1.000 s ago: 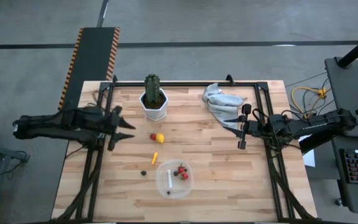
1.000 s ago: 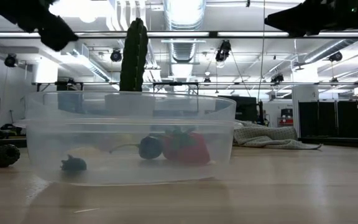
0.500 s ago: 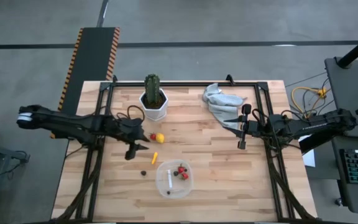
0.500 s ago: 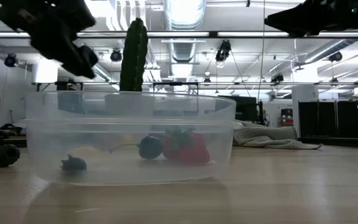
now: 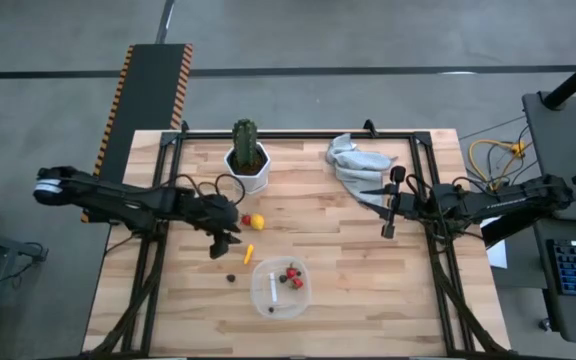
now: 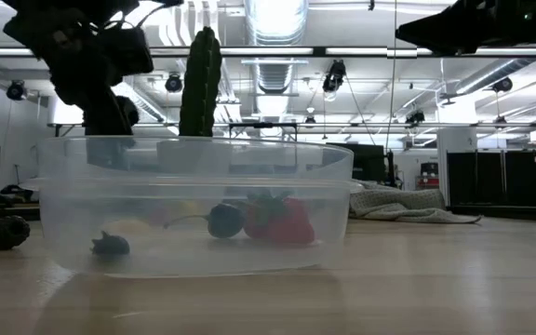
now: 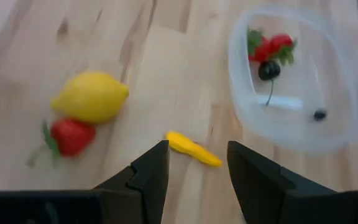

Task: Pick and placing Produce into tupperware
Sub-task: Put the yellow corn into the transparent container

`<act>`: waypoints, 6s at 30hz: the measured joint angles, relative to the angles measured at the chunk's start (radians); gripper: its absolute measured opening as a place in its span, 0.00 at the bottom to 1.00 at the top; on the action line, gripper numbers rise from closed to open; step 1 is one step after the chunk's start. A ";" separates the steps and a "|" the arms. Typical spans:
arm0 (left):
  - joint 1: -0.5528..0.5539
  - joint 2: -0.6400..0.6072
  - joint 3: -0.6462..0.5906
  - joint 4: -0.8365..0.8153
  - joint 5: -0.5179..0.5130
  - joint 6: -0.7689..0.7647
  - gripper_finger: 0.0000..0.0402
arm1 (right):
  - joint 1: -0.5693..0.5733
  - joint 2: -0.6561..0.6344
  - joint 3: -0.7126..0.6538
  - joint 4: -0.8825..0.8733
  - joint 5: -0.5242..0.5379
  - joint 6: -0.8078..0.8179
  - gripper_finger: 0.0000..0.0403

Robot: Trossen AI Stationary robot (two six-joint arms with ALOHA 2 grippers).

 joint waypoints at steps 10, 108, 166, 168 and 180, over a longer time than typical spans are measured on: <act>0.000 0.086 0.000 0.065 0.030 -0.546 0.37 | 0.000 0.000 0.000 -0.001 0.000 -0.014 0.25; -0.063 0.553 0.208 -0.057 0.029 -0.720 0.37 | 0.000 -0.002 -0.002 -0.055 0.000 -0.013 0.25; -0.058 0.514 0.305 -0.230 0.010 -0.531 0.00 | 0.000 -0.002 -0.001 -0.056 -0.001 -0.029 0.25; -0.058 0.510 0.338 -0.240 -0.029 -0.487 0.00 | 0.000 -0.002 -0.001 -0.053 -0.001 -0.029 0.25; -0.070 0.509 0.521 -0.239 -0.054 -0.360 0.00 | 0.000 -0.002 -0.001 -0.053 -0.001 -0.029 0.25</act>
